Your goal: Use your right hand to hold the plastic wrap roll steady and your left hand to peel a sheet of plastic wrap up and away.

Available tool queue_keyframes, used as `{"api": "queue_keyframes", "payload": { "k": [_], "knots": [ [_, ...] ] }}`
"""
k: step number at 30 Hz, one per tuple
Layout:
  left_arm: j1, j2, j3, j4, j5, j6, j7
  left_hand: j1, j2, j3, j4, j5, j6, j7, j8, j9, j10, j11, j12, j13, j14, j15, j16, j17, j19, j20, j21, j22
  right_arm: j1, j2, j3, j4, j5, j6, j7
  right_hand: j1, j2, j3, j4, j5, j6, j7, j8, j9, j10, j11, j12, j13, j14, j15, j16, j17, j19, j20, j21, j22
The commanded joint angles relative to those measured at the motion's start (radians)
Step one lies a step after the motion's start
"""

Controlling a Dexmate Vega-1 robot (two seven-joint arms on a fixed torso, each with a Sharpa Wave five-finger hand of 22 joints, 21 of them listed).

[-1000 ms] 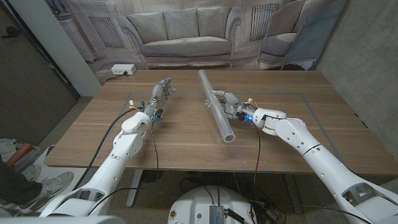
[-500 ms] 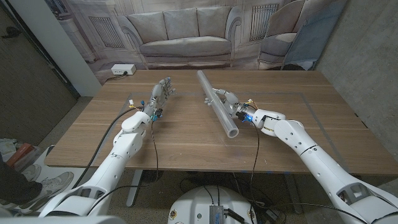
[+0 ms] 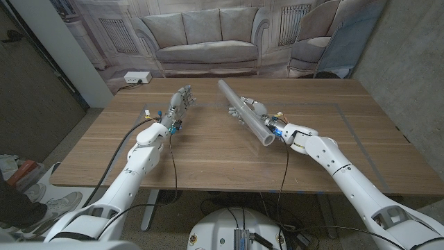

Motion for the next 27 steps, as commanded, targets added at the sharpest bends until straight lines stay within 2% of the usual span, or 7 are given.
{"api": "queue_keyframes", "payload": {
  "k": [1,6,11,20,25,27],
  "knots": [
    [-0.008,-0.002,0.004,-0.004,0.009,0.014,-0.002,-0.003,0.078,0.007,0.002,0.0,-0.001,-0.004,0.0,0.002,-0.003,0.0,0.006,0.004,-0.024,0.003,0.005,0.002,-0.002,0.004,-0.004,0.003,-0.012,0.005,0.006,0.01,-0.019,0.032,0.019,-0.026,-0.03,-0.009,0.013,-0.012,-0.012,0.0,-0.012,-0.006,-0.004,0.01,-0.006,0.006,-0.009,0.016,-0.005,0.001,-0.037,-0.026,-0.008,0.005],
    [-0.006,-0.001,0.005,-0.011,0.013,0.018,0.003,-0.003,0.078,0.007,0.002,0.0,-0.001,-0.003,0.001,0.002,-0.003,0.001,0.006,0.005,-0.025,0.003,0.005,0.002,-0.002,0.004,-0.005,0.003,-0.014,-0.003,0.004,0.006,-0.027,0.034,0.023,-0.069,-0.052,-0.023,0.022,-0.028,-0.023,-0.007,-0.028,-0.02,-0.02,0.009,-0.014,0.008,-0.041,0.04,-0.012,0.003,-0.054,-0.021,-0.025,0.004],
    [-0.006,0.0,0.006,-0.013,0.01,0.02,-0.005,-0.003,0.078,0.007,0.002,0.0,0.0,-0.003,0.001,0.002,-0.003,0.001,0.006,0.005,-0.026,0.003,0.005,0.002,-0.001,0.005,-0.005,0.003,-0.016,-0.007,0.001,0.006,-0.034,0.048,0.034,-0.11,-0.078,-0.04,0.025,-0.044,-0.04,-0.015,-0.046,-0.033,-0.033,0.002,-0.02,0.012,-0.067,0.051,-0.013,0.005,-0.083,0.002,-0.049,-0.009],
    [0.011,0.006,0.008,-0.041,0.014,0.027,0.011,-0.003,0.078,0.007,0.002,0.0,0.0,-0.003,0.001,0.002,-0.003,0.001,0.006,0.004,-0.026,0.002,0.005,0.002,-0.001,0.004,-0.006,0.003,-0.023,-0.014,0.001,-0.002,-0.035,0.053,0.038,-0.132,-0.089,-0.048,0.024,-0.052,-0.044,-0.015,-0.054,-0.041,-0.039,0.001,-0.023,0.014,-0.076,0.059,-0.012,0.006,-0.081,0.013,-0.061,-0.027],
    [0.017,0.009,0.01,-0.05,0.009,0.032,0.011,-0.004,0.078,0.008,0.002,0.0,0.001,-0.004,0.001,0.002,-0.002,0.0,0.006,0.004,-0.026,0.002,0.005,0.002,-0.001,0.003,-0.006,0.003,-0.022,-0.021,-0.003,-0.006,-0.038,0.055,0.045,-0.144,-0.096,-0.052,0.022,-0.057,-0.072,-0.015,-0.072,-0.048,-0.044,0.005,-0.024,0.016,-0.078,0.057,-0.01,0.006,-0.076,0.013,-0.064,-0.032],
    [0.018,0.007,0.008,-0.05,0.003,0.029,0.01,-0.004,0.078,0.008,0.002,0.0,0.001,-0.004,0.001,0.002,-0.004,0.0,0.006,0.004,-0.026,0.002,0.005,0.002,-0.001,0.004,-0.007,0.003,-0.022,-0.022,-0.004,-0.006,-0.039,0.057,0.048,-0.166,-0.116,-0.066,0.024,-0.062,-0.081,-0.013,-0.082,-0.054,-0.051,0.009,-0.026,0.017,-0.088,0.069,-0.011,0.006,-0.075,0.014,-0.067,-0.036]
  ]
}}
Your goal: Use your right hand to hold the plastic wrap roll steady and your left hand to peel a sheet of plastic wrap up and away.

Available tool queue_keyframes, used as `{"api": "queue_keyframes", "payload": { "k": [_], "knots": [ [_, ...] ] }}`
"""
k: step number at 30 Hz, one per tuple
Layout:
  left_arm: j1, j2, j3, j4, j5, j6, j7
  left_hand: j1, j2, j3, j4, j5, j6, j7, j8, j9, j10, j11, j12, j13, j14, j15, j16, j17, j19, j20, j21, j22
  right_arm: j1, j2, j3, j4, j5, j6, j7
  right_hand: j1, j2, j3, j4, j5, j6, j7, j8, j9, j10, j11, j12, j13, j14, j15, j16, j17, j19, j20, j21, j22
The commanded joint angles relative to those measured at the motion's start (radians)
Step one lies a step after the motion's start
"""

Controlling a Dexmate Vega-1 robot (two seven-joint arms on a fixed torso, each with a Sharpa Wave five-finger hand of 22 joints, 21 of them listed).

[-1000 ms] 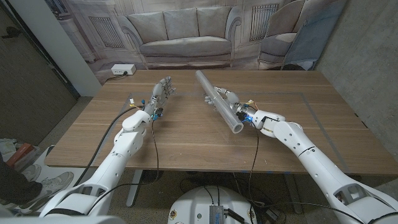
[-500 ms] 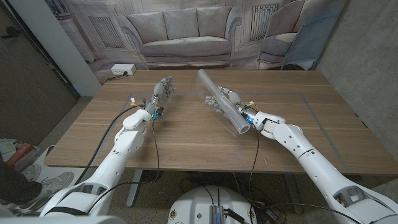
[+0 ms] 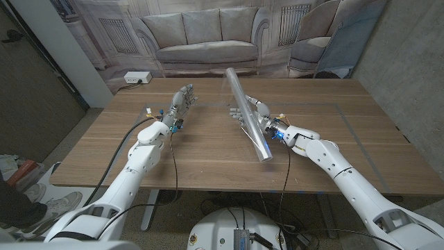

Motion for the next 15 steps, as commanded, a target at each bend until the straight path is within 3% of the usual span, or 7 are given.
{"api": "queue_keyframes", "payload": {
  "k": [1,3,5,7,8,12,15],
  "knots": [
    [0.015,0.007,0.004,-0.022,-0.005,0.004,0.006,-0.004,0.078,0.008,0.002,-0.001,0.001,-0.004,0.001,0.002,-0.003,0.0,0.006,0.004,-0.026,0.002,0.005,0.002,0.0,0.003,-0.003,0.003,-0.005,-0.014,-0.006,-0.017,-0.01,0.008,0.007,-0.048,-0.037,-0.03,0.005,-0.007,-0.02,0.004,-0.02,-0.01,-0.019,0.01,-0.011,0.003,-0.018,0.01,0.001,0.003,0.008,0.0,-0.009,-0.006],
    [0.017,0.009,0.004,-0.026,-0.007,0.007,0.004,-0.004,0.078,0.008,0.002,-0.001,0.001,-0.003,0.001,0.002,-0.003,0.001,0.006,0.004,-0.025,0.002,0.005,0.002,0.0,0.004,-0.003,0.003,-0.009,-0.017,-0.007,-0.026,-0.015,0.012,-0.001,-0.077,-0.05,-0.045,0.01,-0.006,-0.031,0.003,-0.03,-0.016,-0.035,0.014,-0.016,0.004,-0.035,0.017,-0.004,0.003,0.011,0.007,-0.013,-0.012],
    [0.019,0.008,0.003,-0.028,-0.012,0.007,0.006,-0.004,0.078,0.008,0.002,-0.001,0.001,-0.003,0.001,0.002,-0.003,0.0,0.006,0.004,-0.025,0.001,0.005,0.002,0.0,0.004,-0.003,0.003,-0.011,-0.019,-0.007,-0.032,-0.017,0.014,-0.006,-0.065,-0.034,-0.035,-0.002,0.0,-0.024,-0.003,-0.032,-0.021,-0.039,0.008,-0.016,0.005,-0.043,0.008,-0.003,0.005,0.01,0.009,-0.015,-0.014],
    [0.022,0.01,0.005,-0.033,-0.007,0.006,0.011,-0.004,0.078,0.008,0.002,-0.001,0.001,-0.003,0.001,0.002,-0.004,0.0,0.006,0.004,-0.025,0.002,0.005,0.002,-0.001,0.004,-0.004,0.003,-0.012,-0.022,-0.007,-0.035,-0.021,0.02,-0.005,0.048,0.031,0.031,-0.071,0.009,-0.019,-0.014,-0.047,-0.036,-0.045,-0.01,-0.011,0.008,-0.046,-0.013,0.007,0.011,-0.003,0.0,-0.018,-0.019],
    [0.021,0.009,0.004,-0.031,-0.013,0.007,0.007,-0.004,0.078,0.008,0.002,-0.001,0.001,-0.002,0.001,0.002,-0.004,0.0,0.005,0.004,-0.026,0.002,0.005,0.002,-0.001,0.005,-0.004,0.003,-0.013,-0.027,-0.01,-0.042,-0.028,0.022,-0.01,0.096,0.059,0.061,-0.102,0.012,0.005,-0.026,-0.046,-0.044,-0.029,-0.038,-0.001,0.011,-0.033,-0.023,0.016,0.014,0.006,-0.006,-0.01,-0.019],
    [0.024,0.013,0.007,-0.036,-0.014,0.01,0.005,-0.004,0.078,0.008,0.002,-0.001,0.0,-0.003,0.001,0.002,-0.003,0.001,0.006,0.004,-0.026,0.002,0.005,0.002,0.0,0.005,-0.005,0.003,-0.021,-0.033,-0.008,-0.064,-0.031,0.019,-0.04,0.145,0.074,0.08,-0.14,0.013,0.027,-0.043,-0.044,-0.052,-0.024,-0.075,0.006,0.014,-0.018,-0.05,0.027,0.024,0.003,-0.019,-0.002,-0.013],
    [0.027,0.014,0.008,-0.037,-0.017,0.009,0.003,-0.004,0.078,0.008,0.002,-0.001,0.0,-0.004,0.001,0.002,-0.004,0.001,0.006,0.004,-0.026,0.001,0.005,0.002,0.0,0.004,-0.005,0.003,-0.028,-0.024,-0.002,-0.058,-0.011,0.02,-0.038,0.14,0.066,0.073,-0.142,0.01,0.028,-0.044,-0.046,-0.054,-0.025,-0.071,0.007,0.016,-0.022,-0.053,0.026,0.025,0.003,-0.022,0.002,-0.01]
  ]
}}
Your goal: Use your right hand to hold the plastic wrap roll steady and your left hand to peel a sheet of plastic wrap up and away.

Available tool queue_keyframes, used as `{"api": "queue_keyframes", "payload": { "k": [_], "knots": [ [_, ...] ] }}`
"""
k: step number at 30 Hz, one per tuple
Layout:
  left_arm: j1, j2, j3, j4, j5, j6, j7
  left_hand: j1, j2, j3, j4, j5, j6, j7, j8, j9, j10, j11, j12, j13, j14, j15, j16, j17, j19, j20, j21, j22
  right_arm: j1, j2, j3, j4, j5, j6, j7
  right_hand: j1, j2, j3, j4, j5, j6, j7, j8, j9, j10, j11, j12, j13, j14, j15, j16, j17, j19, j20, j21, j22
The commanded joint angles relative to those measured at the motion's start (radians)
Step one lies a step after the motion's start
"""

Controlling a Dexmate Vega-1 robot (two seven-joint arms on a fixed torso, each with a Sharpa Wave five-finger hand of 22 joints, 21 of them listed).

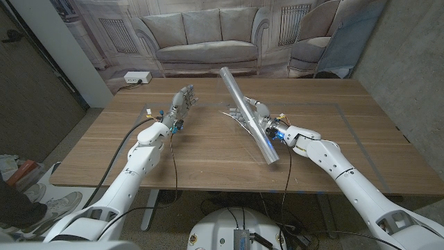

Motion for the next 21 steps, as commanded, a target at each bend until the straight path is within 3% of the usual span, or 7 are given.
{"api": "queue_keyframes", "payload": {
  "k": [1,8,9,11,17,18,21],
  "knots": [
    [0.013,0.005,0.004,-0.015,-0.01,0.002,0.0,-0.004,0.077,0.008,0.002,-0.001,0.0,-0.004,0.001,0.002,-0.003,0.001,0.006,0.004,-0.026,0.001,0.005,0.002,0.0,0.004,-0.005,0.003,-0.017,-0.008,0.002,-0.029,0.004,0.003,-0.034,0.003,-0.01,-0.007,-0.009,0.004,0.007,-0.001,-0.003,-0.002,-0.001,0.001,0.006,0.007,0.001,-0.006,0.005,0.007,0.001,-0.024,0.009,0.008],
    [0.019,0.009,0.006,-0.022,-0.014,0.004,0.001,-0.004,0.077,0.007,0.002,-0.001,-0.001,-0.002,0.001,0.002,-0.002,0.001,0.006,0.004,-0.025,0.006,0.005,0.002,0.0,0.005,-0.006,0.004,-0.02,-0.025,-0.004,-0.052,-0.001,-0.018,-0.058,-0.047,-0.038,-0.037,0.004,-0.005,-0.053,0.004,-0.037,-0.007,-0.075,0.02,-0.014,0.014,-0.052,0.011,-0.016,0.011,-0.014,-0.02,0.02,0.019],
    [0.021,0.008,0.005,-0.024,-0.015,0.003,0.003,-0.004,0.077,0.007,0.002,-0.001,-0.001,-0.003,0.001,0.002,-0.002,0.001,0.006,0.004,-0.025,0.005,0.006,0.002,0.0,0.004,-0.006,0.004,-0.02,-0.028,-0.004,-0.058,-0.001,-0.025,-0.066,-0.068,-0.068,-0.056,0.004,-0.012,-0.065,0.008,-0.044,-0.006,-0.089,0.023,-0.016,0.015,-0.069,0.017,-0.022,0.01,-0.012,-0.02,0.024,0.023],
    [0.021,0.013,0.006,-0.027,-0.013,0.005,0.001,-0.004,0.077,0.008,0.002,-0.001,-0.001,-0.002,0.001,0.002,-0.003,0.002,0.006,0.004,-0.024,0.005,0.006,0.002,0.001,0.005,-0.006,0.004,-0.014,-0.034,-0.009,-0.057,0.0,-0.033,-0.057,-0.087,-0.086,-0.07,0.009,-0.015,-0.08,0.012,-0.052,-0.006,-0.114,0.029,-0.022,0.016,-0.087,0.02,-0.027,0.01,-0.015,-0.022,0.025,0.024],
    [0.025,0.014,0.004,-0.028,-0.023,0.004,-0.002,-0.004,0.077,0.008,0.002,-0.001,0.0,-0.002,0.001,0.002,-0.003,0.002,0.006,0.004,-0.024,0.006,0.006,0.002,0.002,0.005,-0.007,0.004,-0.011,-0.032,-0.011,-0.049,0.005,-0.029,-0.047,-0.128,-0.123,-0.101,0.019,-0.012,-0.079,0.014,-0.055,-0.005,-0.121,0.037,-0.02,0.018,-0.092,0.028,-0.027,0.008,-0.017,-0.022,0.026,0.026],
    [0.03,0.014,0.003,-0.036,-0.019,0.009,0.013,-0.004,0.078,0.008,0.002,-0.001,-0.001,-0.001,0.001,0.002,-0.003,0.002,0.006,0.004,-0.024,0.005,0.006,0.002,0.002,0.005,-0.007,0.004,-0.009,-0.035,-0.014,-0.05,0.003,-0.032,-0.046,-0.119,-0.118,-0.096,0.015,-0.009,-0.078,0.013,-0.055,-0.005,-0.121,0.035,-0.018,0.018,-0.092,0.024,-0.026,0.008,-0.018,-0.022,0.026,0.027],
    [0.027,0.012,0.002,-0.029,-0.027,0.004,0.003,-0.004,0.078,0.008,0.002,-0.001,0.0,-0.001,0.001,0.002,-0.003,0.001,0.006,0.004,-0.025,0.005,0.005,0.002,0.002,0.004,-0.007,0.004,0.0,-0.049,-0.021,-0.055,-0.007,-0.041,-0.041,-0.034,-0.088,-0.061,-0.033,0.002,-0.083,0.011,-0.062,-0.004,-0.135,0.015,-0.014,0.02,-0.103,0.013,-0.023,0.012,-0.022,-0.031,0.034,0.035]
  ]
}}
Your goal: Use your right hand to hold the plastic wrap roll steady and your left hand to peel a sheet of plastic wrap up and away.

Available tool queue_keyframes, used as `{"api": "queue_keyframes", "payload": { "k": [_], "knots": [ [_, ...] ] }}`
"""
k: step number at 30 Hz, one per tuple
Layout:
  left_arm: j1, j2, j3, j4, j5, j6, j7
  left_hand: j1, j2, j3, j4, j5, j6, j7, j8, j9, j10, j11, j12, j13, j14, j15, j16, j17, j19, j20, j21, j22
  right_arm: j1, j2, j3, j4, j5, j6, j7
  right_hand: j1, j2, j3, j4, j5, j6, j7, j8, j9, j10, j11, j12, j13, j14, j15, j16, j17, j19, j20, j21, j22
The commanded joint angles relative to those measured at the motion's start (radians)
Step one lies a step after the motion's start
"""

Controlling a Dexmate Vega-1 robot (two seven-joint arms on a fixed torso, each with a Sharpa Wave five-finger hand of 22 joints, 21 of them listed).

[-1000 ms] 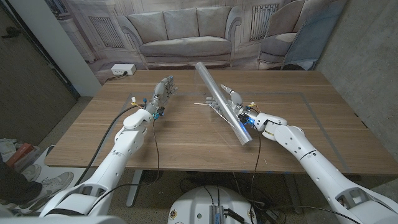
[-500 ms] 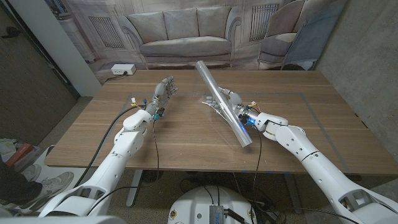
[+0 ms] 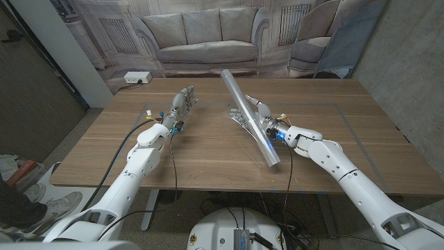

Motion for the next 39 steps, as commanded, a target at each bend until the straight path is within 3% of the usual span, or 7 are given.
{"api": "queue_keyframes", "payload": {
  "k": [1,10,14,19,22,27,39],
  "knots": [
    [0.008,0.006,-0.001,-0.01,-0.01,0.007,0.002,-0.004,0.078,0.008,0.002,-0.001,0.0,-0.002,0.001,0.002,-0.003,0.002,0.006,0.004,-0.025,0.004,0.005,0.002,0.001,0.004,0.0,0.004,0.017,-0.024,-0.015,-0.008,-0.009,-0.016,0.011,0.093,0.032,0.035,-0.051,0.014,-0.01,-0.002,-0.008,0.003,-0.019,-0.018,0.005,0.006,-0.015,-0.011,0.003,0.007,-0.008,-0.037,0.013,0.012],
    [0.001,-0.003,0.002,0.006,-0.023,0.006,-0.017,-0.004,0.077,0.008,0.002,-0.001,-0.002,-0.003,0.0,0.002,-0.003,0.0,0.006,0.004,-0.025,0.001,0.005,0.002,0.002,0.004,-0.001,0.004,0.017,-0.024,-0.014,-0.005,-0.004,-0.013,0.012,0.215,0.076,0.07,-0.124,0.009,0.001,-0.015,-0.011,0.005,-0.049,-0.04,0.009,0.007,-0.032,-0.039,0.018,0.031,-0.025,-0.046,0.029,0.037],
    [-0.008,0.004,0.015,0.002,-0.014,0.034,-0.03,-0.001,0.068,0.007,-0.004,-0.003,-0.005,-0.013,0.0,0.002,0.003,0.002,0.008,0.004,-0.013,0.012,0.009,0.001,0.003,0.029,-0.003,0.003,0.009,-0.016,-0.008,-0.004,0.001,-0.002,0.007,0.266,0.137,0.095,-0.143,0.004,0.13,-0.054,0.04,0.01,0.048,-0.076,0.058,0.01,0.035,-0.068,0.045,0.042,-0.02,-0.047,0.06,0.069],
    [-0.014,0.013,0.041,-0.039,-0.004,0.132,-0.037,0.073,-0.027,-0.009,-0.088,-0.022,0.019,-0.045,0.007,-0.001,0.095,0.016,0.032,0.007,0.089,0.015,0.019,-0.008,0.079,0.094,0.007,0.001,0.01,-0.013,-0.005,-0.001,0.01,-0.006,0.01,0.292,0.173,0.111,-0.152,0.005,0.195,-0.073,0.065,0.008,0.117,-0.092,0.087,0.013,0.069,-0.082,0.058,0.046,-0.026,-0.049,0.077,0.092],
    [-0.03,0.013,0.053,-0.034,-0.007,0.151,-0.075,0.152,-0.083,-0.016,-0.162,-0.042,0.055,-0.042,0.015,0.001,0.175,0.024,0.048,0.012,0.178,0.034,0.027,-0.004,0.149,0.153,0.021,0.004,0.011,-0.011,-0.004,0.001,0.014,-0.011,0.009,0.295,0.179,0.113,-0.152,0.005,0.204,-0.073,0.067,0.006,0.125,-0.091,0.09,0.014,0.079,-0.083,0.062,0.046,-0.021,-0.05,0.082,0.098],
    [-0.065,0.01,0.077,-0.006,-0.013,0.157,-0.174,0.219,-0.151,-0.033,-0.227,-0.054,0.116,-0.027,0.029,0.004,0.235,0.006,0.054,0.015,0.269,0.024,0.043,0.001,0.219,0.198,0.033,0.004,0.011,-0.009,-0.002,-0.001,0.018,-0.018,0.0,0.296,0.184,0.115,-0.151,0.005,0.202,-0.072,0.066,0.005,0.126,-0.09,0.09,0.015,0.076,-0.083,0.061,0.046,-0.02,-0.05,0.085,0.101],
    [-0.116,0.058,0.107,0.024,0.018,0.138,-0.335,0.235,-0.278,-0.109,-0.279,-0.05,0.111,-0.007,0.017,0.009,0.258,0.03,0.046,0.021,0.346,0.02,0.058,0.017,0.31,0.233,0.044,0.004,0.011,-0.007,0.001,-0.003,0.018,-0.03,-0.017,0.285,0.184,0.111,-0.146,0.005,0.19,-0.069,0.06,0.003,0.112,-0.084,0.084,0.016,0.068,-0.079,0.057,0.044,-0.027,-0.049,0.088,0.111]
  ]
}}
